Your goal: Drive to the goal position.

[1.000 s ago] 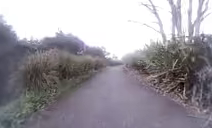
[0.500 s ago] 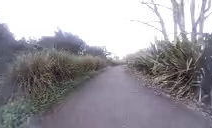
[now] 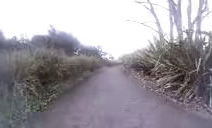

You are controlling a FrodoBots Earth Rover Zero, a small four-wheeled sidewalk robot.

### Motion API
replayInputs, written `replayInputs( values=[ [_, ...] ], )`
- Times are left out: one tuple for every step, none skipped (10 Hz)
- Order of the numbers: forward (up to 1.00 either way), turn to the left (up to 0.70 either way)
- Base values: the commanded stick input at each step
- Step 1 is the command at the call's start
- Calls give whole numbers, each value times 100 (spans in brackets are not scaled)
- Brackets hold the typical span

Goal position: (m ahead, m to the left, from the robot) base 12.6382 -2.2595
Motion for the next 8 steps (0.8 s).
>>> replayInputs(
  values=[
    [70, -6],
    [70, -3],
    [70, -1],
    [70, 0],
    [70, 0],
    [70, 0],
    [70, 0],
    [70, 0]
  ],
)
